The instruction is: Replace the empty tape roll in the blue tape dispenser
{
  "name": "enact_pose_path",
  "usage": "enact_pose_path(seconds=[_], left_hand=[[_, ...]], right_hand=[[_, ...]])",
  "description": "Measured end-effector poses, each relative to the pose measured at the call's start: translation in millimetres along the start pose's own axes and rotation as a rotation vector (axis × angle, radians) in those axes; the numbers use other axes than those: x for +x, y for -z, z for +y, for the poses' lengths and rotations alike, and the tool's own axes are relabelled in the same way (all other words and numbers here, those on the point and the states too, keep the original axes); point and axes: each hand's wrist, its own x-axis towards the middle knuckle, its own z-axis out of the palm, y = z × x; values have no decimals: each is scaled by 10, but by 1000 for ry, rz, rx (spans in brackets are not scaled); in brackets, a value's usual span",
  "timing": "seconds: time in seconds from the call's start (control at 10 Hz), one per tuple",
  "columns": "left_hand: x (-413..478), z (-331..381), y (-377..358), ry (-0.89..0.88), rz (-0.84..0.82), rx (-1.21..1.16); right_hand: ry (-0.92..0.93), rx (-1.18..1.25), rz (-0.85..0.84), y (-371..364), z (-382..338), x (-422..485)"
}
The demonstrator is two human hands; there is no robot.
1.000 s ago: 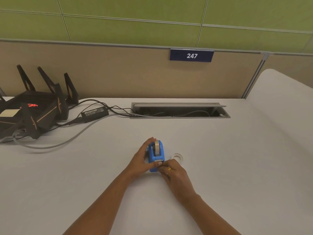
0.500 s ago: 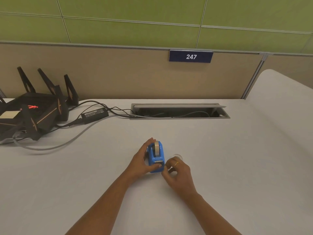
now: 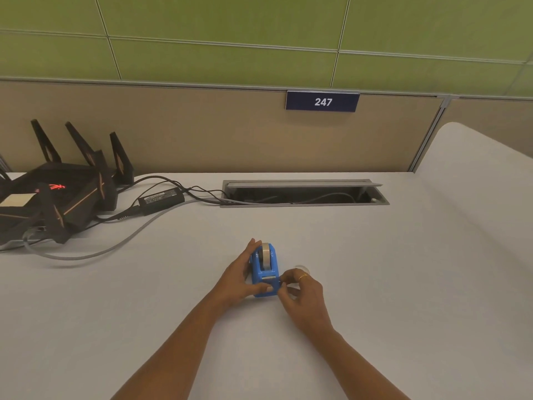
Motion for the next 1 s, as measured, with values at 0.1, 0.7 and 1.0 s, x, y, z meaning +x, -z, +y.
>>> enact_pose_path(seconds=[0.1,0.7,1.0], left_hand=[[0,7,19,4,-23,-13],[-231,71,-131,153,116,10],[-437,188,-203,147,164,390]], right_hand=[[3,0,-24,1,-10,-18],[-87,-32,-11,36,-158,-74],[-87,-331,-198,208,-293,-62]])
